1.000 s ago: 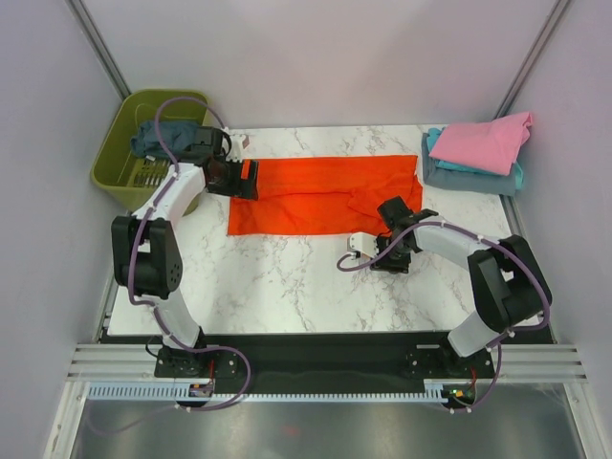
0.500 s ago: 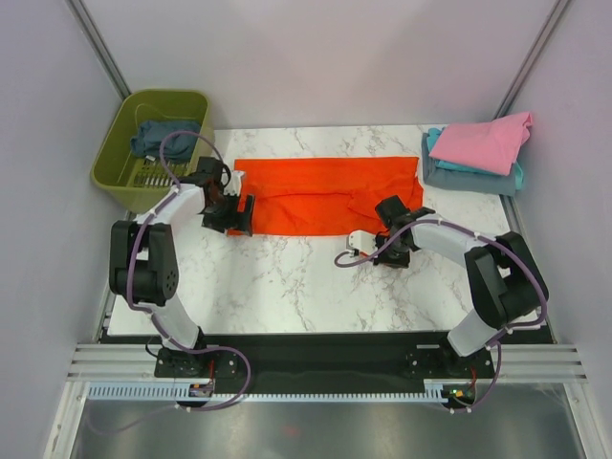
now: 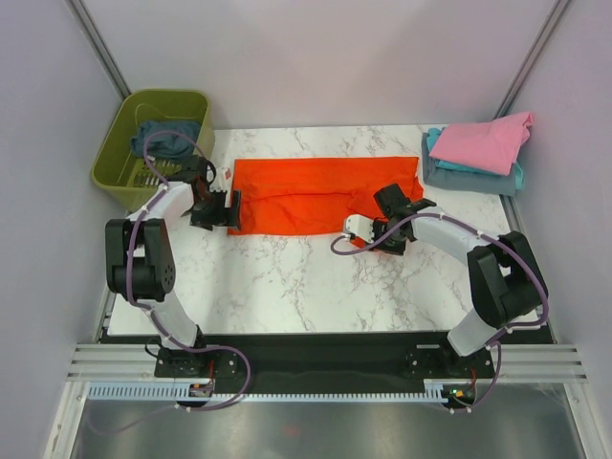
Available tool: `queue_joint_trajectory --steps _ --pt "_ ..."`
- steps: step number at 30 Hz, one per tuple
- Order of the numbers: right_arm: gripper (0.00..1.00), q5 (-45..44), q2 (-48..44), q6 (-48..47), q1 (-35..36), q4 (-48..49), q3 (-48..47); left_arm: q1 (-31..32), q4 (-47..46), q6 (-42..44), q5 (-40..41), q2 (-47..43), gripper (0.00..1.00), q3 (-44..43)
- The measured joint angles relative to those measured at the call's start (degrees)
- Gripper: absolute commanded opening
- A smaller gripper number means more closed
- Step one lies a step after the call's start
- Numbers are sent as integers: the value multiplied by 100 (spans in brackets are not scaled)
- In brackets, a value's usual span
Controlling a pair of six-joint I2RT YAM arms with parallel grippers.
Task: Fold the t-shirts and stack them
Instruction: Fold the tshirt
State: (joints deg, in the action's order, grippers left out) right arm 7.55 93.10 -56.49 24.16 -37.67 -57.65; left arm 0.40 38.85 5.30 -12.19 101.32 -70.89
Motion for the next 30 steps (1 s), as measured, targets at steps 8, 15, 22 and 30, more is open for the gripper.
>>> queue_joint_trajectory --steps 8,15,22,30 --pt "0 -59 0 81 0 -7 -153 2 2 0 0 352 96 -101" --pt "0 -105 -2 87 0 -17 -153 2 0 0 0 765 96 -411" --pt "0 -122 -2 131 0 -28 -153 2 7 -107 -105 879 2 -492" --pt "0 -122 -2 186 0 -28 -153 4 13 -326 -380 879 2 -492"
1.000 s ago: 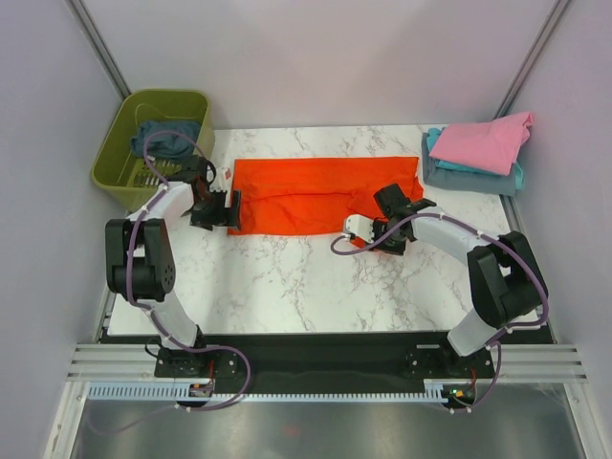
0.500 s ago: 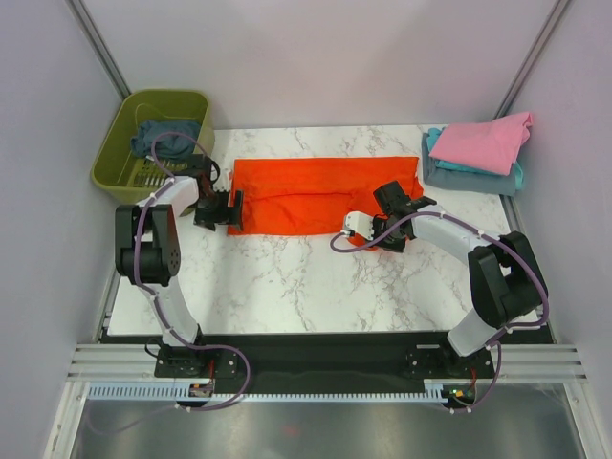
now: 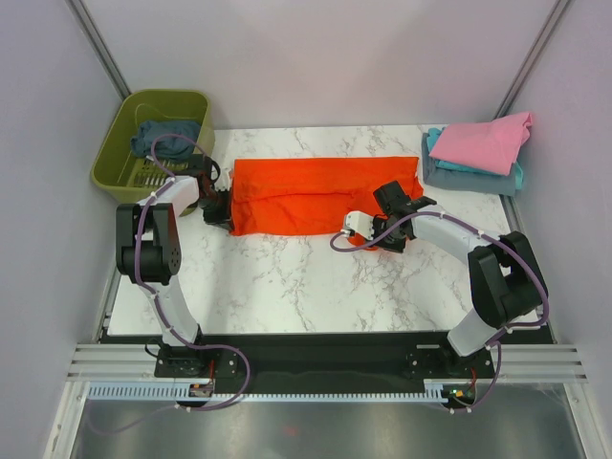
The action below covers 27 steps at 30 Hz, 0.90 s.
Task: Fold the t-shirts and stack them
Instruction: Fold the tshirt
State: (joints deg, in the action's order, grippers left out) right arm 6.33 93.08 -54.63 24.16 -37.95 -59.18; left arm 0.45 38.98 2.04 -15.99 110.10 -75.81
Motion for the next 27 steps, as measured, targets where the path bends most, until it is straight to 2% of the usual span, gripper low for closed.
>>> queue_joint_trajectory --steps 12,23,27 --pt "0 13 0 227 -83 -24 -87 0 116 -57 -87 -13 2 -107" --pt "0 37 22 885 -697 111 -940 0 212 -57 -131 -297 2 -660" --pt "0 79 286 1139 -874 151 -1449 0 291 -55 -168 -297 2 -870"
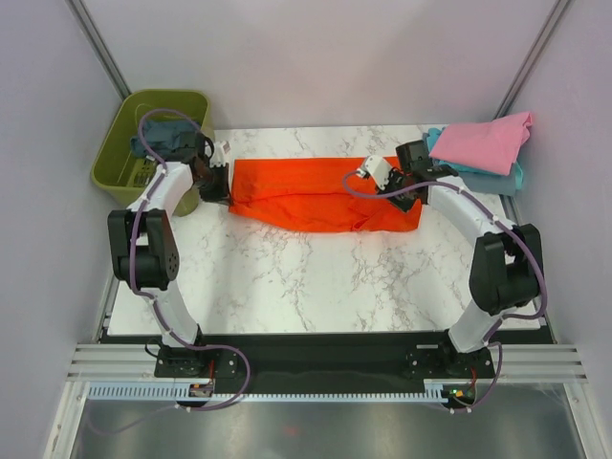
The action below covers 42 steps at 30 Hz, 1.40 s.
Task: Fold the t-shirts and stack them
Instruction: Fold the tshirt
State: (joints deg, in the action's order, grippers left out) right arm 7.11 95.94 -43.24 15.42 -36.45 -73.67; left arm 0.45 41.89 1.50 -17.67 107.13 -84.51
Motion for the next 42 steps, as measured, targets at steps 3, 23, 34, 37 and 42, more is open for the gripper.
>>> queue_joint_trajectory --steps 3,23,34,37,42 --pt "0 11 236 131 -144 94 -330 0 15 0 -22 15 2 -203" --pt "0 -188 2214 396 -505 651 -2739 0 4 4 203 1296 2 -1676" --pt "13 -341 3486 584 -531 739 -4129 7 -127 42 573 1941 26 -2505" --pt "37 -518 3582 708 -529 737 -4221 50 -151 70 861 2035 60 -2507" --pt "60 -872 3530 1086 -544 793 -4183 151 -153 114 1196 1928 84 -2476"
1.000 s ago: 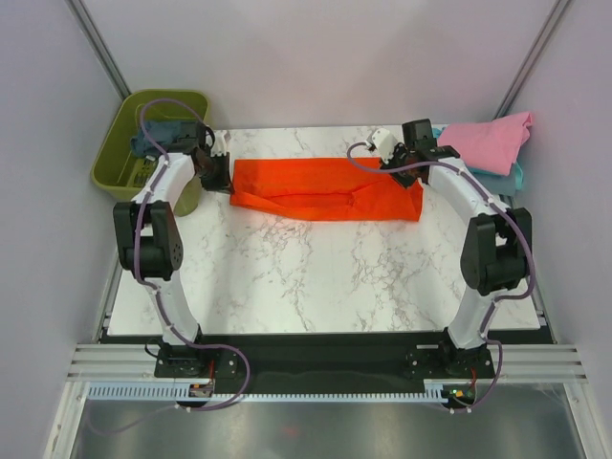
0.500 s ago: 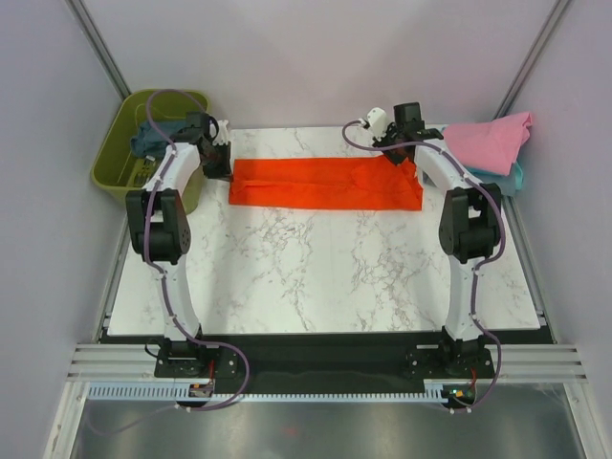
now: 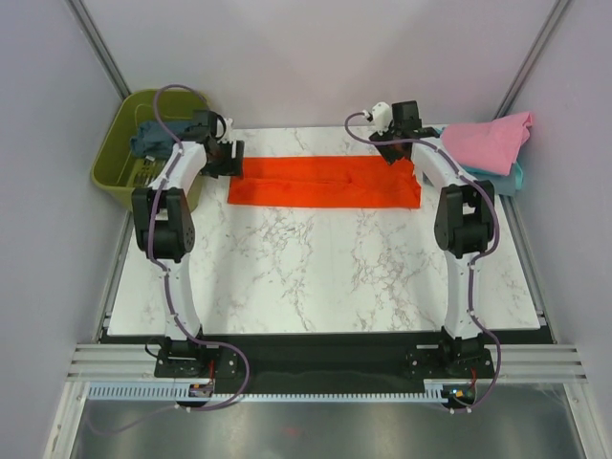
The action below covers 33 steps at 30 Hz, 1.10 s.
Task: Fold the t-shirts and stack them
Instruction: Fold the tshirt
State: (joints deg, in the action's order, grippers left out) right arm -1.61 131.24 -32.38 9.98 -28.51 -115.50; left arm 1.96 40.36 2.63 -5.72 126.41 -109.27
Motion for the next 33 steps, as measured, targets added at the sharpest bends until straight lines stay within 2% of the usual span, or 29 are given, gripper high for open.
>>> queue_joint_trajectory --steps 1,4,9,12,15,16,18,19,24,33 --pt "67 -24 -83 111 -11 63 92 22 4 -2 -2 -103 84 50" --pt "72 -24 -496 531 -22 79 439 74 20 -2 -85 -507 84 125" --pt "73 175 -1285 1080 -17 70 859 144 -26 -7 -520 -1222 79 138" --pt "73 321 -1486 1335 4 79 999 173 -22 -46 -868 -1235 65 136" --pt "72 507 -1392 1759 31 52 1084 223 -22 -74 -1095 -874 51 111" --pt "72 586 -1325 1897 31 46 1093 236 -20 -83 -1126 -662 45 70" --pt "71 763 -1128 2247 22 39 1121 262 -20 -92 -1134 -168 26 -26" --pt "70 861 -1027 2396 13 22 1123 269 -17 -85 -1126 66 22 -66" --pt "70 1185 -654 2846 -50 -22 1126 306 7 11 -951 789 22 -210" --pt "70 1327 -197 3108 -229 -28 1134 407 -131 140 -492 798 30 -214"
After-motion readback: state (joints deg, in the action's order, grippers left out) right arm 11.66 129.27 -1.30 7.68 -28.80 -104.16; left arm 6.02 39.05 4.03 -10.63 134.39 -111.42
